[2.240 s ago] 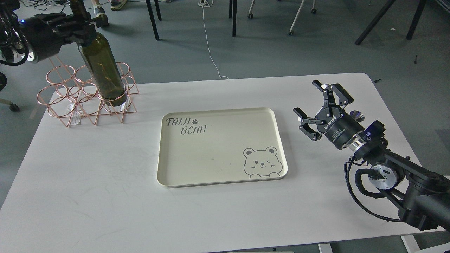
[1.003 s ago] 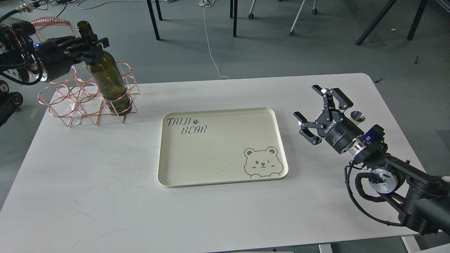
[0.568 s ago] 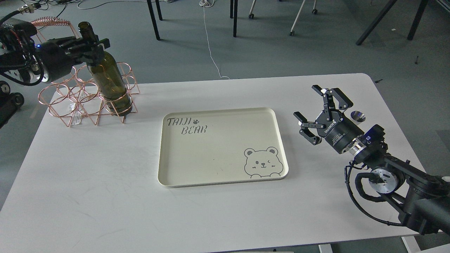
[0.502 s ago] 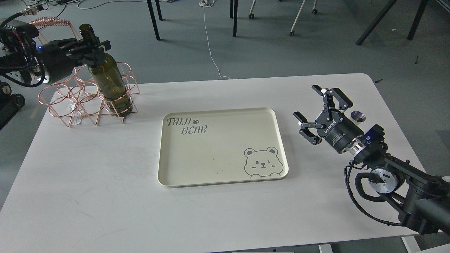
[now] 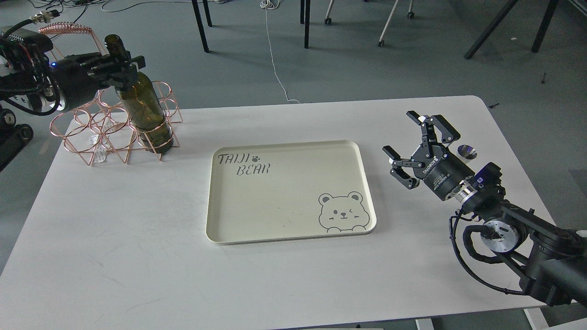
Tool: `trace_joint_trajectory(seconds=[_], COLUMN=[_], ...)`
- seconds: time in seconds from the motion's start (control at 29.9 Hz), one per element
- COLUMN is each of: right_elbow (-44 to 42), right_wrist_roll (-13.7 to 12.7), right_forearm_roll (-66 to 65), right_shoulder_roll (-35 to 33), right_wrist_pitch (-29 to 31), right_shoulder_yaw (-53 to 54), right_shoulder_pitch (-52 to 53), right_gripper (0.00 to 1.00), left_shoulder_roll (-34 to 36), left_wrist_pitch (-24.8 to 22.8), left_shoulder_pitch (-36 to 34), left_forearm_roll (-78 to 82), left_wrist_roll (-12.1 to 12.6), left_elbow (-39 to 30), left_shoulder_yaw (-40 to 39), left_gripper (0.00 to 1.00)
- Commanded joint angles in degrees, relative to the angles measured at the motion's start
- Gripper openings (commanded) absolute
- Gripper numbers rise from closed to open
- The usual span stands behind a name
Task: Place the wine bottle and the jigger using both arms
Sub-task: 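Lower the bottle with the left gripper into a rack slot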
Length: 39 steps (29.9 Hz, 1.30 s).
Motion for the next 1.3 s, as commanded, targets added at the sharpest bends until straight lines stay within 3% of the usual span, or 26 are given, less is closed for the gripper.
trace_joint_trajectory(seconds=[0.0, 0.1, 0.13, 0.33, 0.54, 0.97, 1.2, 1.24, 1.27], right_elbow=[0.0, 0.0, 0.0, 0.0, 0.0, 0.0, 0.0, 0.0, 0.0], right_wrist_roll=[0.0, 0.0, 0.0, 0.0, 0.0, 0.0, 0.0, 0.0, 0.0], right_forearm_roll=[0.0, 0.0, 0.0, 0.0, 0.0, 0.0, 0.0, 0.0, -0.1], right_shoulder_roll=[0.0, 0.0, 0.0, 0.0, 0.0, 0.1, 0.0, 0.0, 0.0], right_wrist_pitch=[0.0, 0.0, 0.0, 0.0, 0.0, 0.0, 0.0, 0.0, 0.0], right_shoulder_yaw=[0.1, 0.0, 0.1, 0.1, 0.1, 0.1, 0.1, 0.1, 0.1], right_shoulder_pitch=[0.0, 0.0, 0.0, -0.1, -0.1, -0.4, -0.4, -0.4, -0.4], right_gripper=[0.99, 0.99, 0.99, 0.99, 0.99, 0.99, 0.99, 0.99, 0.99], left_shoulder_roll=[-0.1, -0.1, -0.4, -0.5, -0.5, -1.2, -1.0, -0.9, -0.9], left_wrist_pitch=[0.1, 0.1, 0.1, 0.2, 0.3, 0.3, 0.2, 0.2, 0.2], left_shoulder_pitch=[-0.1, -0.1, -0.1, -0.2, -0.3, -0.2, -0.2, -0.2, -0.2], left_forearm_roll=[-0.1, -0.3, -0.3, -0.4, -0.5, -0.5, -0.4, -0.3, -0.3], left_wrist_roll=[0.0, 0.0, 0.0, 0.0, 0.0, 0.0, 0.0, 0.0, 0.0], left_elbow=[0.0, 0.0, 0.0, 0.0, 0.0, 0.0, -0.1, -0.1, -0.1], left_shoulder_yaw=[-0.1, -0.1, -0.1, -0.2, -0.5, -0.5, -0.2, -0.1, -0.1], left_gripper=[0.09, 0.5, 0.59, 0.8, 0.93, 0.89, 0.58, 0.47, 0.27])
